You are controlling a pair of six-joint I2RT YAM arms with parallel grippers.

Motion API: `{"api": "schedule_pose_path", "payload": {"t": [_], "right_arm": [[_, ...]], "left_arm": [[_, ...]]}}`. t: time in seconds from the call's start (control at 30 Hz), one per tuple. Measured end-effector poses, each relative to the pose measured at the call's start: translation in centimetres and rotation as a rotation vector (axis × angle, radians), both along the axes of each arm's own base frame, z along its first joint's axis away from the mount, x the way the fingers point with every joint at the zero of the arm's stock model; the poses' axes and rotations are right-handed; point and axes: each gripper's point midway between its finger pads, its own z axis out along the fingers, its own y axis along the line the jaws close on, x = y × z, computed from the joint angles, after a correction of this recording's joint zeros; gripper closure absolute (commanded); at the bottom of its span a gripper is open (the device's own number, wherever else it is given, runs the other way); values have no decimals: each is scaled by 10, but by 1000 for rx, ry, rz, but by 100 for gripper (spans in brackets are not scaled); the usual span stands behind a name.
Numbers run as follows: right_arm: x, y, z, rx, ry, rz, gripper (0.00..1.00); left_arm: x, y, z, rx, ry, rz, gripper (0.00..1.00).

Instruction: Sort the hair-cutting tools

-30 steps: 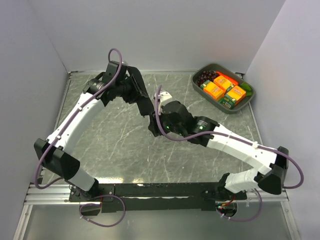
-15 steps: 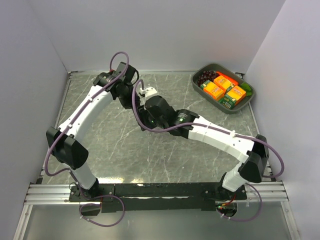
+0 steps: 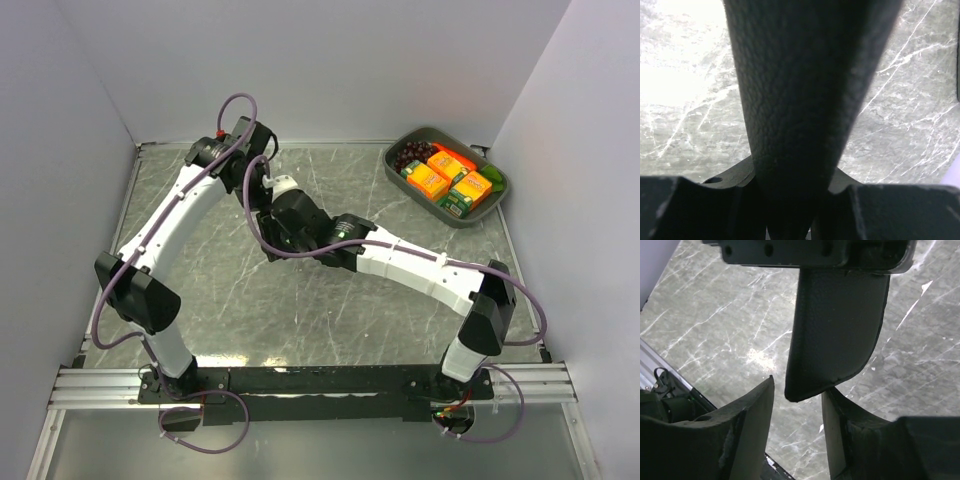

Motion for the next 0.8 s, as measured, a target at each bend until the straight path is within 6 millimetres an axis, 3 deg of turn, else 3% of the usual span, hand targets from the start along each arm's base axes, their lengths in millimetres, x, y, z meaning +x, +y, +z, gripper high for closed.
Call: {"api": "schedule_pose_path", "payload": {"t": [0.1, 0.23, 0.33, 0.63, 0.8], "right_arm": [[2, 1, -1, -3, 1, -9, 60], [5, -2, -1, -10, -5, -32, 88], [5, -3, -1, -12, -12, -46, 100], [1, -1, -4, -11, -28, -47, 100], [-8, -10, 1, 24, -36, -24, 100]], "left_arm": [[0, 1, 0, 9, -3, -3, 99], [1, 1, 0, 13, -8, -15, 99], [3, -2, 1, 1, -14, -24, 99], [-3, 0, 1, -22, -29, -28, 99], [-12, -7, 12, -80, -51, -88, 99]]}}
